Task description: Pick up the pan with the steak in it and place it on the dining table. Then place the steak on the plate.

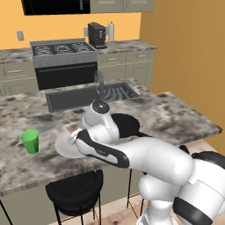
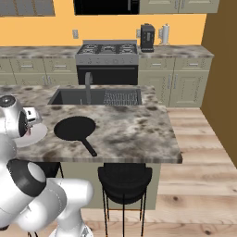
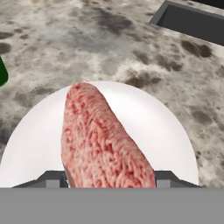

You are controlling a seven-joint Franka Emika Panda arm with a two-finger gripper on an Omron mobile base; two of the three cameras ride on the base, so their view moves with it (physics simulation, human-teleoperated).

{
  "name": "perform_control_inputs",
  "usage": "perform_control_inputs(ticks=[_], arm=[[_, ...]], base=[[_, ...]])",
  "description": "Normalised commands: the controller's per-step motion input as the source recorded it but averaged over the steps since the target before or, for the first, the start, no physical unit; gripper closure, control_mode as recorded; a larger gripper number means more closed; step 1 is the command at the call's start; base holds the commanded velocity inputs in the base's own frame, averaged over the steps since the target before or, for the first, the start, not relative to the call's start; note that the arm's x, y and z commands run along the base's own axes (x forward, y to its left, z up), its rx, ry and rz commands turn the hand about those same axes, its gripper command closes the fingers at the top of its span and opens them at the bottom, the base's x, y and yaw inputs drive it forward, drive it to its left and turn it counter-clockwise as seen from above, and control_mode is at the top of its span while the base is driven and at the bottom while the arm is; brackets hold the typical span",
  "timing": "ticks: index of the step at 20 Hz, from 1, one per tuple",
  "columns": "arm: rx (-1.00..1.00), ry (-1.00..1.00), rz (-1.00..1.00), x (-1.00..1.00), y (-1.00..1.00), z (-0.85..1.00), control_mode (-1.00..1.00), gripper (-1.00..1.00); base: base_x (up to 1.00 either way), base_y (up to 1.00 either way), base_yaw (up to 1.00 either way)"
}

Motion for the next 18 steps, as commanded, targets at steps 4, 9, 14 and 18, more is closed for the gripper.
perform_control_inputs(ticks=[4,9,14,18], arm=[[0.00,0.00,-0.01,0.00,0.15,-0.23,-1.00,1.00],[0.00,0.00,-0.02,0.11,0.07,-0.14,-1.00,1.00],[0.00,-0.01,-0.03,0.22,0.06,-0.07,-1.00,1.00],[0.00,0.00,-0.04,0.22,0.11,-0.10,-1.00,1.00]], base=[[0.00,0.00,0.00],[0.00,0.00,0.00],[0.00,0.00,0.00],[0.00,0.00,0.00]])
